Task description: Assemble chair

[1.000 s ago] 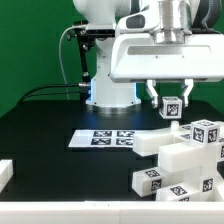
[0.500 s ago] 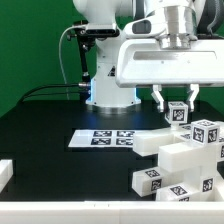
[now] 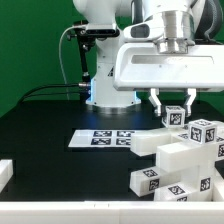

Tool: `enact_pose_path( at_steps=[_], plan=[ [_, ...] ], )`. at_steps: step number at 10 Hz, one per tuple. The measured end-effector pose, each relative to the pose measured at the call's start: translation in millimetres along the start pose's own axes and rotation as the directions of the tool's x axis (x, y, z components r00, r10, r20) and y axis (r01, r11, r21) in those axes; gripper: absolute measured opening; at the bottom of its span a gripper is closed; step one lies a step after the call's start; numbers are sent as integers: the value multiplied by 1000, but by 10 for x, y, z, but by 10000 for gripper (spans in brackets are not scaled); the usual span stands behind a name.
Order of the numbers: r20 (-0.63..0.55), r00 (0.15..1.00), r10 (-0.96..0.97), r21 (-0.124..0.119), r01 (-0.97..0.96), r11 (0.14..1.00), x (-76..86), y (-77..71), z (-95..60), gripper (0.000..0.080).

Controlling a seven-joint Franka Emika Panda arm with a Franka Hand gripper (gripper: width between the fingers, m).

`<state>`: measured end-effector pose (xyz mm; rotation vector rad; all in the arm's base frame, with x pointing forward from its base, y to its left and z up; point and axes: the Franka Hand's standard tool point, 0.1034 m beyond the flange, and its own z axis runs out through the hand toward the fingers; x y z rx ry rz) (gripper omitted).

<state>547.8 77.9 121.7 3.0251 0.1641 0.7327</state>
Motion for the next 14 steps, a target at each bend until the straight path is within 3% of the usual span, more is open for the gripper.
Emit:
enact_pose_path(
  at_steps=[8,10,11,14],
  plan=[
    [-1,1000,0,0,0,1000,1,-3,0,282],
    [-1,1000,0,0,0,1000,1,-3,0,526],
    [-1,1000,0,0,0,1000,0,-3,0,611],
    [42,999,1,9,-1,1000,-24,-27,16,648]
  ],
)
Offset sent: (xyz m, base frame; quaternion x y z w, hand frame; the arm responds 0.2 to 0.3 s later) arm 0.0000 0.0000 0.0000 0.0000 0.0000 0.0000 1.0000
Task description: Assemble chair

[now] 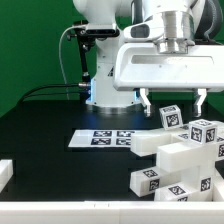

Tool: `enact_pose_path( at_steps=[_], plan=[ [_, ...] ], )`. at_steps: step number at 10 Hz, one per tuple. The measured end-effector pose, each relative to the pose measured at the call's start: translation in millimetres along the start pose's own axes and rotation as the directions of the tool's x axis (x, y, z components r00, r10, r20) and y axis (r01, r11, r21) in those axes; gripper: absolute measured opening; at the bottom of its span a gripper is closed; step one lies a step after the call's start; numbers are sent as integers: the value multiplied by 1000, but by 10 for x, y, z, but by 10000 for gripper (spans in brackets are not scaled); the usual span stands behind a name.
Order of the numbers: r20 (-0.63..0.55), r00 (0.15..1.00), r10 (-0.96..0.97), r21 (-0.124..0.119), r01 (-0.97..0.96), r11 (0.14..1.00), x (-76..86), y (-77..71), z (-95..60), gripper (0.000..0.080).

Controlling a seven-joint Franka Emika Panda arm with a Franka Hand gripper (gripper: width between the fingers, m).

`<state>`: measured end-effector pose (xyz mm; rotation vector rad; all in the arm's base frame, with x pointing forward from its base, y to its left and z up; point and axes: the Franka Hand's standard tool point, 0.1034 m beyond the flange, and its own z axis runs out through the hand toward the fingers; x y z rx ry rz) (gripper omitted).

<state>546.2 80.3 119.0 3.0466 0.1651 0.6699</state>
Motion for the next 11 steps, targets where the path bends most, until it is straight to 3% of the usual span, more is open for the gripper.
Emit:
enact_pose_path(
  at_steps=[2,4,6,11],
  plan=[
    [60,998,11,20,-13,1000,79,-24,-53,649],
    [279,960,32,53,-49,997,48,-112,-73,649],
    [413,910,29,61,-59,996,45,-111,-57,649],
    [403,914,33,55,-61,997,99,-42,-9,636]
  ],
)
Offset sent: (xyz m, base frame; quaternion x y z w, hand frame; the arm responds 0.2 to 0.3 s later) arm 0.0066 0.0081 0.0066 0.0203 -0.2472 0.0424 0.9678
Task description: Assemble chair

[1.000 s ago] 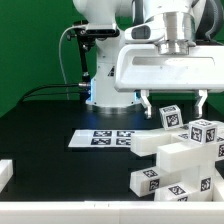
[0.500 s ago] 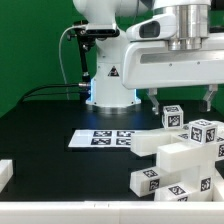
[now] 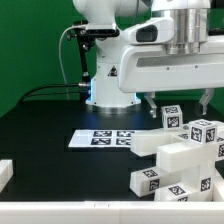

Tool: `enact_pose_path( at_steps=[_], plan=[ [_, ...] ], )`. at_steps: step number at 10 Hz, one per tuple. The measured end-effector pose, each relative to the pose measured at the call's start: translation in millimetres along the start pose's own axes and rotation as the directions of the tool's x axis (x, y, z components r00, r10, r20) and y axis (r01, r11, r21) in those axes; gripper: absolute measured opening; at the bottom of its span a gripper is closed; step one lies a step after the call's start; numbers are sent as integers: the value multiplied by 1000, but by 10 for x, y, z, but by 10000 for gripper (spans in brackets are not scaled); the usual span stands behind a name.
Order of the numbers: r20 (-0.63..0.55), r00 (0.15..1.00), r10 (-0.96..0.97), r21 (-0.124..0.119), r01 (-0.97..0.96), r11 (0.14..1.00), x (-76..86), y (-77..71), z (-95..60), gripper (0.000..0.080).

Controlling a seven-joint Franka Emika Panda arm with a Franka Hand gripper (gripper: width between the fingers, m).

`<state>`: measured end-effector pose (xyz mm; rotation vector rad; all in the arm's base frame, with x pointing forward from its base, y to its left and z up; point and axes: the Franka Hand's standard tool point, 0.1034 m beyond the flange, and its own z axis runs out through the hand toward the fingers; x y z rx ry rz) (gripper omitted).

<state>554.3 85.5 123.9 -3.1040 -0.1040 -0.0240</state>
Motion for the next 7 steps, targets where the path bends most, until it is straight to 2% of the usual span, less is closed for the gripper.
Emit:
enact_pose_path(
  at_steps=[2,4,5,7],
  plan=[
    [1,999,42,0,-42,999,-1,0,4,277],
    [1,997,76,0,-76,997,-2,-1,5,281],
    [1,979,203,2,-203,979,-2,-7,6,281],
    [-8,951,308,0,-308,951,12,36,8,281]
  ],
)
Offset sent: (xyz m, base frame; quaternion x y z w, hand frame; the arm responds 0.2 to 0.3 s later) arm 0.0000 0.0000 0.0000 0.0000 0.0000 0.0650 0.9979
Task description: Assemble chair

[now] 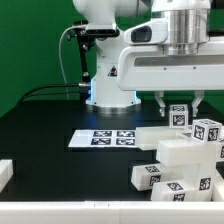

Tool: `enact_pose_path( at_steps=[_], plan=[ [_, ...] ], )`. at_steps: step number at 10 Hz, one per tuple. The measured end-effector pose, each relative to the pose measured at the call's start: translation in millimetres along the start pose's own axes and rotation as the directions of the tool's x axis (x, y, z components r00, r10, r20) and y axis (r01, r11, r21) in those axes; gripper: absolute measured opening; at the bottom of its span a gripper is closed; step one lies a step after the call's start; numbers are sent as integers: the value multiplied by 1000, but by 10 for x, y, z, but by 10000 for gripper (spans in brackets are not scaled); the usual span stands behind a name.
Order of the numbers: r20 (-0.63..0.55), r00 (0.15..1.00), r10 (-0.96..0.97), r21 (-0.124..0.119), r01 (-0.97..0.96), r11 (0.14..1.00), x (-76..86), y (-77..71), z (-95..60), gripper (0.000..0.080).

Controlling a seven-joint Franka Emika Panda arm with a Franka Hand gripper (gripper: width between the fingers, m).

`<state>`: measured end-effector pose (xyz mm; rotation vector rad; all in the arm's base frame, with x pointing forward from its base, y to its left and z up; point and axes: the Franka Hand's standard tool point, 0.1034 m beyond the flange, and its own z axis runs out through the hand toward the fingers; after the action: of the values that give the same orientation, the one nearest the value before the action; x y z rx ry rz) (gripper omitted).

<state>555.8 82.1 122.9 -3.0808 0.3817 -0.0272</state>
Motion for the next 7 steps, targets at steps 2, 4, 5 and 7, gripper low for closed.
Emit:
enact_pose_path(
  at_steps=[2,4,5,7],
  plan=[
    [-18,981,194,-1,-194,981,57,103,-1,282],
    [-22,947,320,-1,-320,947,79,179,-2,282],
    [-27,932,361,1,-361,932,83,192,-2,282],
    [-31,849,528,11,-528,849,73,190,1,282]
  ],
)
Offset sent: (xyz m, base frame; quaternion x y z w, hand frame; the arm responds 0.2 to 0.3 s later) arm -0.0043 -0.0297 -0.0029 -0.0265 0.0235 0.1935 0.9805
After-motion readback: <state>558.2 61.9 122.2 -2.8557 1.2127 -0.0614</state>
